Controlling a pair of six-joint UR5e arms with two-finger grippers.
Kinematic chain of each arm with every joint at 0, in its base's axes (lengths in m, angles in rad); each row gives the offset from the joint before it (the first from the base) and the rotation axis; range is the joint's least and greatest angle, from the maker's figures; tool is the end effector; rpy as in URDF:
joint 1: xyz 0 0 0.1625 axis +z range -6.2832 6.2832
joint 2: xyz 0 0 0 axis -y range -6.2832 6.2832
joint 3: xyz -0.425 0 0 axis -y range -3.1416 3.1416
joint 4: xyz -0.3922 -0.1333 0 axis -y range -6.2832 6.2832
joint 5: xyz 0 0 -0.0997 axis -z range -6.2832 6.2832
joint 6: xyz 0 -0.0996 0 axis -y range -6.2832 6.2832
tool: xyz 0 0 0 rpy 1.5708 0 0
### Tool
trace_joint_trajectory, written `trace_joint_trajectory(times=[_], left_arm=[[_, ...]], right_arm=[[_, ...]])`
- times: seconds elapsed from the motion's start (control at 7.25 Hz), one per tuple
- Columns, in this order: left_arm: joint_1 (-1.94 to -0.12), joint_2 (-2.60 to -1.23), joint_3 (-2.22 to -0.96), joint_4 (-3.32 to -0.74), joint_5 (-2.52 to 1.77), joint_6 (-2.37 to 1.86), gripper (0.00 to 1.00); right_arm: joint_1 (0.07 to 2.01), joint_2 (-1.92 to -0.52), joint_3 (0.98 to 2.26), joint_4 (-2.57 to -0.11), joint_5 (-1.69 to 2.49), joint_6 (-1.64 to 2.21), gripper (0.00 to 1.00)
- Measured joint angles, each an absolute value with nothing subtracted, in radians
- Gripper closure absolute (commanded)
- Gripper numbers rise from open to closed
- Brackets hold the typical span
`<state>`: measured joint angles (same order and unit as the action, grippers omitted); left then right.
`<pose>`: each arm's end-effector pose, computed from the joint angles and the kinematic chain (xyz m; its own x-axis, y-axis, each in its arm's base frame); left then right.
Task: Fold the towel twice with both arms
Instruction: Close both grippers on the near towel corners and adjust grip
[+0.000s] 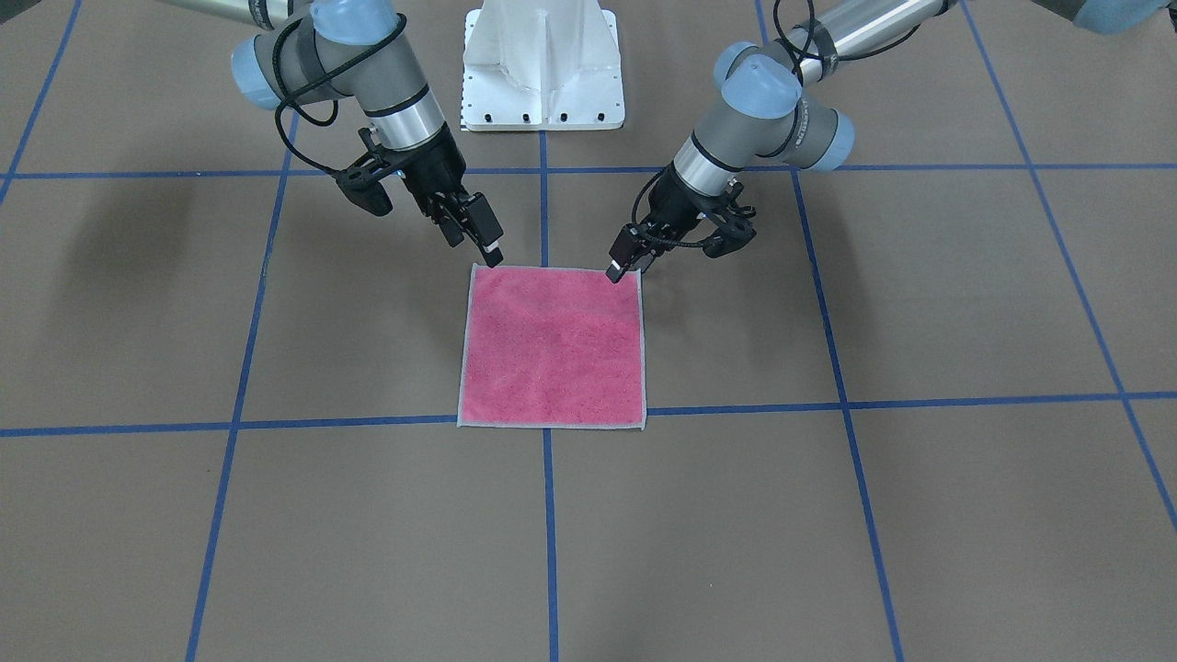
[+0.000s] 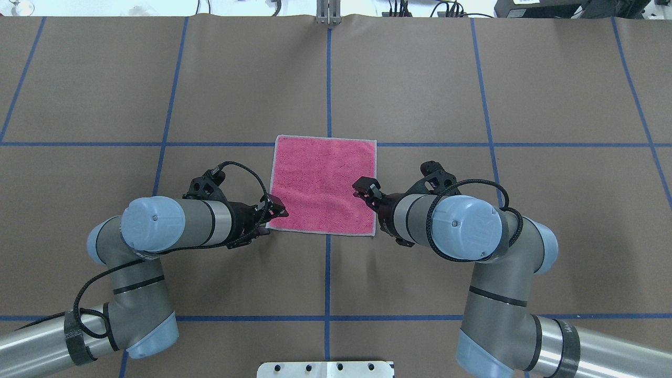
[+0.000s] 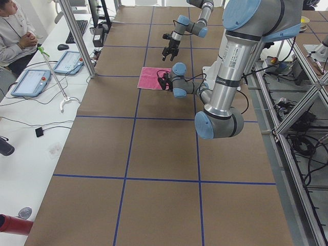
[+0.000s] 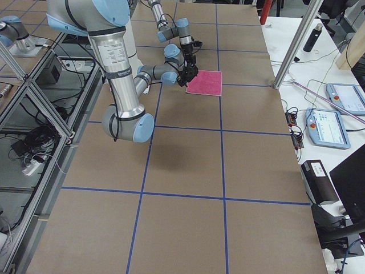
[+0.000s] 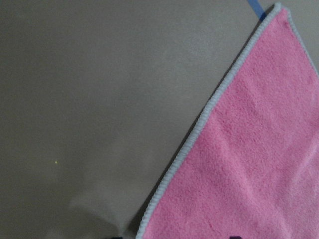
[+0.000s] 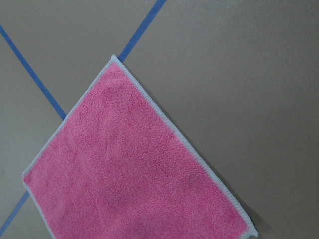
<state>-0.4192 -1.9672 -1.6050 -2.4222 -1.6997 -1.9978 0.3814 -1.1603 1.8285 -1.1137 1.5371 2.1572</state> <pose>0.5388 -0.3720 0.3234 0.1162 -0.5014 -0.8574 0.3727 0.8221 -0.4303 -0.5155 -0.3540 0.2621 0.1117 0.6407 0.7597 -0.5547 0.6745 -0.4873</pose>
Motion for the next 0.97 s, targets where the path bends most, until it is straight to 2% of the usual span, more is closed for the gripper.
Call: trace_joint_trajectory(times=[0.55,0.97], left_arm=[[-0.427,-1.962,-1.612,-2.418,-1.7,-1.951,0.59],[-0.428,-1.956,-1.613,-2.418,-1.701,-1.944,0.64]], right_arm=[[0.376,-1.16,1.828,-1.114,1.536,2.158,0.02],[0.375,-1.162,1.828,-1.114,1.536,2.157,0.02]])
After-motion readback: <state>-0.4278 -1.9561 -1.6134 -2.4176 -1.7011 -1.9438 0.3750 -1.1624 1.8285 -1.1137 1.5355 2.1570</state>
